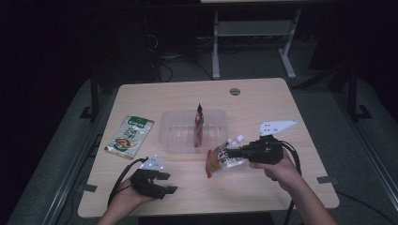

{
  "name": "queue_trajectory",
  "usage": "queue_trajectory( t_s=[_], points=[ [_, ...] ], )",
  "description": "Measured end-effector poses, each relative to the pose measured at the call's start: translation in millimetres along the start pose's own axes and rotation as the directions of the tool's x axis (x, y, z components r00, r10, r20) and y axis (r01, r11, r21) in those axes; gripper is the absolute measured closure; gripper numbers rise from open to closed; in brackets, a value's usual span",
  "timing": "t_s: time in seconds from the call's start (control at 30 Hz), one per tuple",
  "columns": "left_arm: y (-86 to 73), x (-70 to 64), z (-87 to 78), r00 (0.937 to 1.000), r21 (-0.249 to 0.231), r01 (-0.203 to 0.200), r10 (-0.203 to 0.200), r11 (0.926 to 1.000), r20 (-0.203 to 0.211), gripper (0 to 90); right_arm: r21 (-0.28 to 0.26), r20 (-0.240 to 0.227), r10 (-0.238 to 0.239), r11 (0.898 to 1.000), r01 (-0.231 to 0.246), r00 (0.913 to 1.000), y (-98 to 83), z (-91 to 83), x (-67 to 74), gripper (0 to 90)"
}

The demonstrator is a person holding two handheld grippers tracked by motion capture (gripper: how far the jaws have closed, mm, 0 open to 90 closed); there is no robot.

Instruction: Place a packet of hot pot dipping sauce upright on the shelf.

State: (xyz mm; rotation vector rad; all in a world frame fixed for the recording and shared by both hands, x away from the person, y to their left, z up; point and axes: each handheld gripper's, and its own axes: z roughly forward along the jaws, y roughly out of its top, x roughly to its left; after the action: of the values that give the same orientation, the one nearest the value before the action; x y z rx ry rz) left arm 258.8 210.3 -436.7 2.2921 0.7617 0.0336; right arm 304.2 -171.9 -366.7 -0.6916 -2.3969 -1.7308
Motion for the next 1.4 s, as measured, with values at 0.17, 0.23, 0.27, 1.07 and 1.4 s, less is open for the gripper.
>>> queue_trajectory(
  t_s=[0.17,0.23,0.27,1.07,1.4],
  points=[
    [-4.0,-1.3,-0.8,0.9999,-0.009,-0.013,0.013,0.9999,0.004,33.6,-0.013,0.015,-0.012,1.0,0.012,0.9998,10.9,-5.7,-4.4,89.5],
    [-5.2,-0.3,-1.6,1.0,-0.021,-0.007,0.007,0.9998,0.003,33.3,-0.017,0.021,-0.018,1.0,0.019,0.9996,16.1,-7.7,-5.9,89.5],
    [-5.1,0.3,-2.9,1.0,-0.026,-0.008,0.008,0.9996,-0.001,33.1,-0.018,0.024,-0.021,1.0,0.022,0.9995,18.7,-8.5,-6.6,89.5],
    [-8.0,7.7,-1.7,0.9999,-0.033,-0.003,0.003,0.9995,-0.011,29.8,-0.086,0.016,-0.107,0.99,0.108,0.9941,93.5,11.5,-10.7,89.6],
    [-9.3,8.8,-2.3,0.9998,-0.04,0.015,-0.015,0.9991,-0.011,29.8,-0.096,0.007,-0.115,0.989,0.115,0.9933,115.9,33.0,-14.0,89.6]
  ],
)
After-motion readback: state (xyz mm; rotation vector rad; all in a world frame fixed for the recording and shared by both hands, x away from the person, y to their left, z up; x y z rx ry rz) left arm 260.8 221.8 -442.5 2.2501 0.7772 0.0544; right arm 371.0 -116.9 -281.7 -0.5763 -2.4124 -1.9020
